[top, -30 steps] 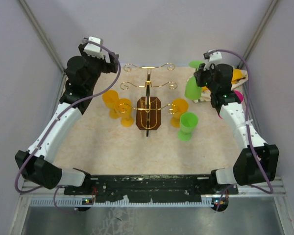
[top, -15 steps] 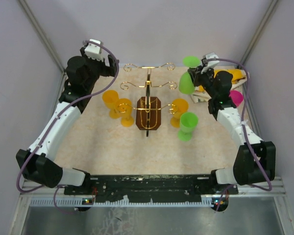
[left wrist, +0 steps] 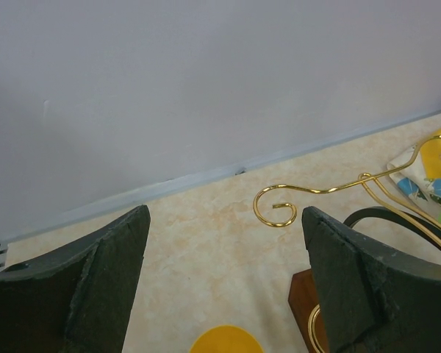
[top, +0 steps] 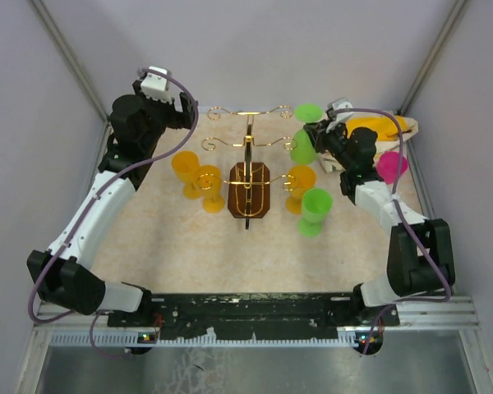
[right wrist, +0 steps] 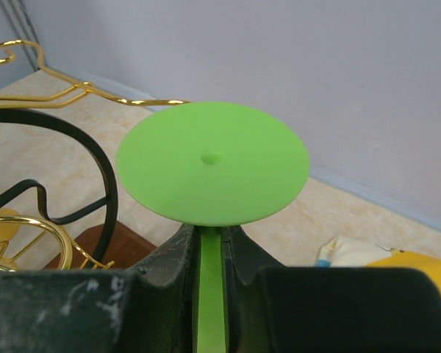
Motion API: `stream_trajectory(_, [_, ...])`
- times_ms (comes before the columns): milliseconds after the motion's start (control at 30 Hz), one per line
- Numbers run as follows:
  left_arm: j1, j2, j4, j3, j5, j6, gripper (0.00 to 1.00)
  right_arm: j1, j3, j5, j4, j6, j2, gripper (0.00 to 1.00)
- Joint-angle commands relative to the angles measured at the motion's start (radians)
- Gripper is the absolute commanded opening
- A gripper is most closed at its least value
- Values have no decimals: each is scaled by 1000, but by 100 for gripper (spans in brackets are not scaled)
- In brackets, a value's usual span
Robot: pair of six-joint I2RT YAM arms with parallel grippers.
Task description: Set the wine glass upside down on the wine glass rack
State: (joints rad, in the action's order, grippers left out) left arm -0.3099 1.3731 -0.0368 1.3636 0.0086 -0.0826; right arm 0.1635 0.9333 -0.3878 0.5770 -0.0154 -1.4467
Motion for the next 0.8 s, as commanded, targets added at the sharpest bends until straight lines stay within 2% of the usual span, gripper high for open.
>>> stream_trajectory(0, [12,1,-11,-5,-7,-7,90,31,-1,-2,140,-4,-30,0])
stream_trajectory(500, [27,15,-7,6,-6,-20,91,72,20,1,243,15,-135,0])
stream_trajectory(767, [34,23,-10,4,4,-19,91,106,70,-1,225,10,-180,0])
